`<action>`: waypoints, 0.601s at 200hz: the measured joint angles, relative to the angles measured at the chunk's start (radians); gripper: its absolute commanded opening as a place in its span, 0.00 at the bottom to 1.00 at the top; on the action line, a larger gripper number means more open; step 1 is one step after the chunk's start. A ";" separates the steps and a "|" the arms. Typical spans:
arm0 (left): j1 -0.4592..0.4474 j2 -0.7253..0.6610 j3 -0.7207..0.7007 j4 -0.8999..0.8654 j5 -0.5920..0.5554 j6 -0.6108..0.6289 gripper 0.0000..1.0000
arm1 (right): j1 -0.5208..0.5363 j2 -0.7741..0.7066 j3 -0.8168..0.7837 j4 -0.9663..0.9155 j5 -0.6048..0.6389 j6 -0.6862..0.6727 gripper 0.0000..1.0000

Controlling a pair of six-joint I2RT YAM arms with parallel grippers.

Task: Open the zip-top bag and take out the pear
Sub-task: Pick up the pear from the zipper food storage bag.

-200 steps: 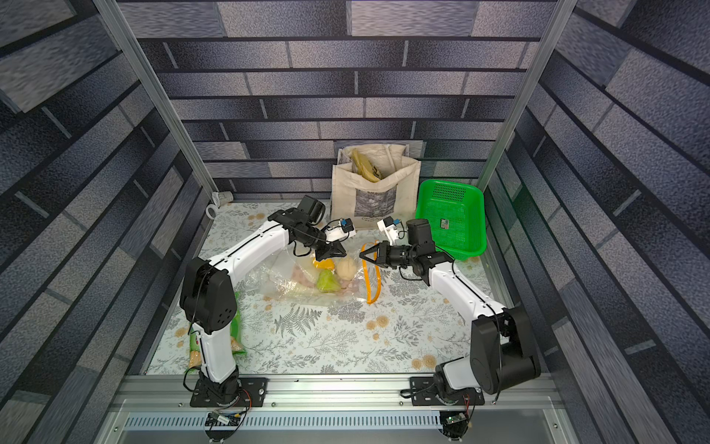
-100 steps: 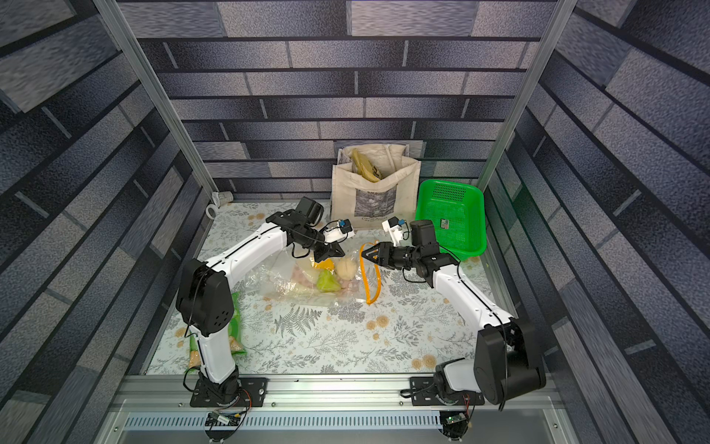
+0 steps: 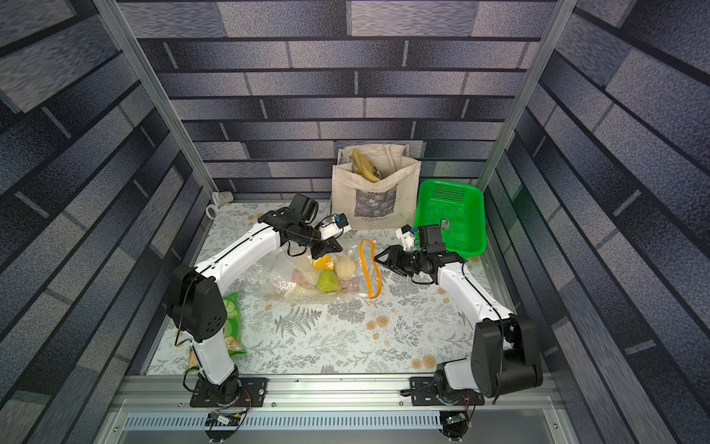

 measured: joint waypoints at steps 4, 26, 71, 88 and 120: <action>0.000 0.000 0.000 0.000 0.000 -0.003 0.00 | 0.009 0.012 0.004 -0.003 0.005 0.004 0.60; 0.000 0.000 0.000 0.000 -0.004 -0.013 0.00 | 0.064 0.073 0.036 -0.010 0.031 0.021 0.62; 0.000 0.000 0.005 0.000 -0.017 -0.014 0.00 | 0.105 0.161 0.053 0.060 0.073 0.114 0.70; 0.000 0.000 0.008 0.000 -0.021 -0.015 0.00 | 0.111 0.181 0.053 0.108 0.084 0.149 0.71; 0.000 0.000 0.013 -0.001 -0.023 -0.015 0.00 | 0.134 0.239 0.053 0.206 0.109 0.212 0.71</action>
